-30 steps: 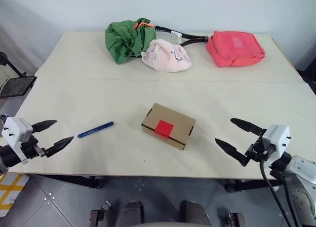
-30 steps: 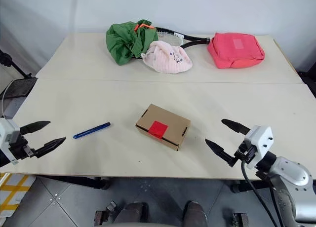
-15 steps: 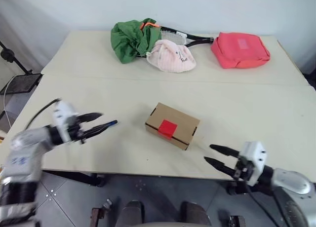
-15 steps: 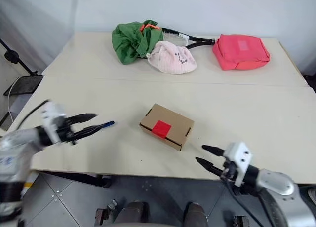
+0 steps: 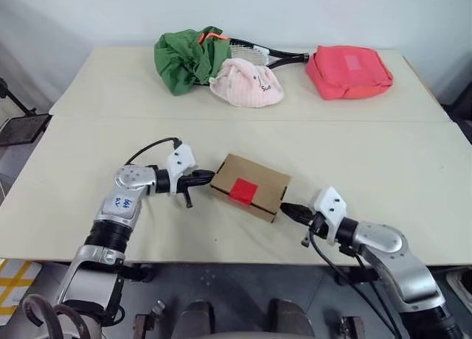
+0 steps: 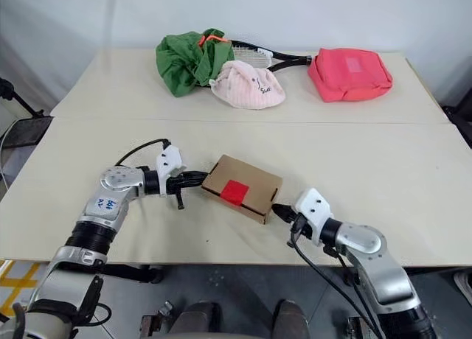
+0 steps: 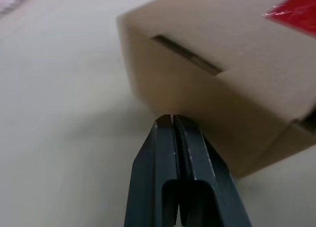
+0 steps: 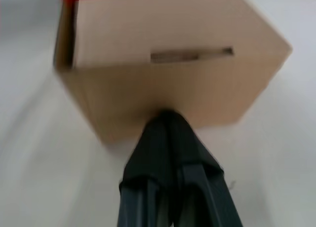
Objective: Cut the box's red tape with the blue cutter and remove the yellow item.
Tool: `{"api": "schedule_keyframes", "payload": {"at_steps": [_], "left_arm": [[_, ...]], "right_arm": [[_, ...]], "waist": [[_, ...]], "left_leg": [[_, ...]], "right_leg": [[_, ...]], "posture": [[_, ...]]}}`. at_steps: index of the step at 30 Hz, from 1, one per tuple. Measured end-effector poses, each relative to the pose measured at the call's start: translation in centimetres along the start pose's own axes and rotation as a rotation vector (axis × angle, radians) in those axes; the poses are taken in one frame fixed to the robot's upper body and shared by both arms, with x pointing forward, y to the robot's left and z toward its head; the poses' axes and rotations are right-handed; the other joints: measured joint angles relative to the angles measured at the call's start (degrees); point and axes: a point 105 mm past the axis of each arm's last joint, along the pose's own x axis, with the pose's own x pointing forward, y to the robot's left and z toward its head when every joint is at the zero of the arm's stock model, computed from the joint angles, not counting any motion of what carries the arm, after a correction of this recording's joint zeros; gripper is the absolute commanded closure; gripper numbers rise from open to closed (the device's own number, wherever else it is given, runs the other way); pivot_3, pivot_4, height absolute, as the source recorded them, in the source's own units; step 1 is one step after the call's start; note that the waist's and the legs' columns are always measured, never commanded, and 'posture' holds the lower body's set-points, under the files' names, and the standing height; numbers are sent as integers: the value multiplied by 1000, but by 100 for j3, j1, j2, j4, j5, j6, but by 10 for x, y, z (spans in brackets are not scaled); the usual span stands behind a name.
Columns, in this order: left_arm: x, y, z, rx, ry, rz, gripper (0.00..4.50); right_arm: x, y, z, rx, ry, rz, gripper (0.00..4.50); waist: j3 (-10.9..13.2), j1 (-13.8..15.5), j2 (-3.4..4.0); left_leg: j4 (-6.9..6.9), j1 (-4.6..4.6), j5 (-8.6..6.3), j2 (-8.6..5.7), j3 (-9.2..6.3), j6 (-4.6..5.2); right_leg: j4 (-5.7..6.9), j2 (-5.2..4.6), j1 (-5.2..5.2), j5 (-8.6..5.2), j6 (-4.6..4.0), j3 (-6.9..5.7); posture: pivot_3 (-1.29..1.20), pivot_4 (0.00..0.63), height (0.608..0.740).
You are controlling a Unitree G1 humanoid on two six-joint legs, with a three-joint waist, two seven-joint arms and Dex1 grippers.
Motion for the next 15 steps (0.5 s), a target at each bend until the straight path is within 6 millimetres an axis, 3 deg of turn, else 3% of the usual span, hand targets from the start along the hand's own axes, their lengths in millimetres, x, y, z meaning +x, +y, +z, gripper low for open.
{"api": "schedule_keyframes", "payload": {"at_steps": [3, 9, 12, 15], "left_arm": [[-11, -15, -4, -56, 2, -47, 4416], [-30, -64, -12, -183, 19, -181, 4416], [-36, -85, -9, -218, 20, -234, 4416], [-50, -93, -4, -272, 22, -237, 4416]], "right_arm": [[7, -12, 3, 8, -1, -29, 4500], [30, -25, 16, 7, -44, -21, 4500], [41, -31, 7, -21, -12, -16, 4500], [35, -50, -1, -58, 25, -75, 4500]], "waist": [[0, -21, 0], [0, -30, 1], [1, -11, 2], [3, 9, 4]], "left_leg": [[1, 1, -1, 3, 0, 0], [11, 2, -10, 6, 0, 4], [13, 1, -15, 7, -1, 9], [19, -3, -18, 7, -1, 11]], "right_leg": [[6, 0, 0, 0, 0, 0], [15, 0, -1, 0, 0, 2], [17, 0, -1, 0, 0, 2], [16, 0, -2, 0, 0, 2]], "posture": [[0, 150, 740], [0, 150, 740], [0, 150, 740], [0, 150, 740]]}}
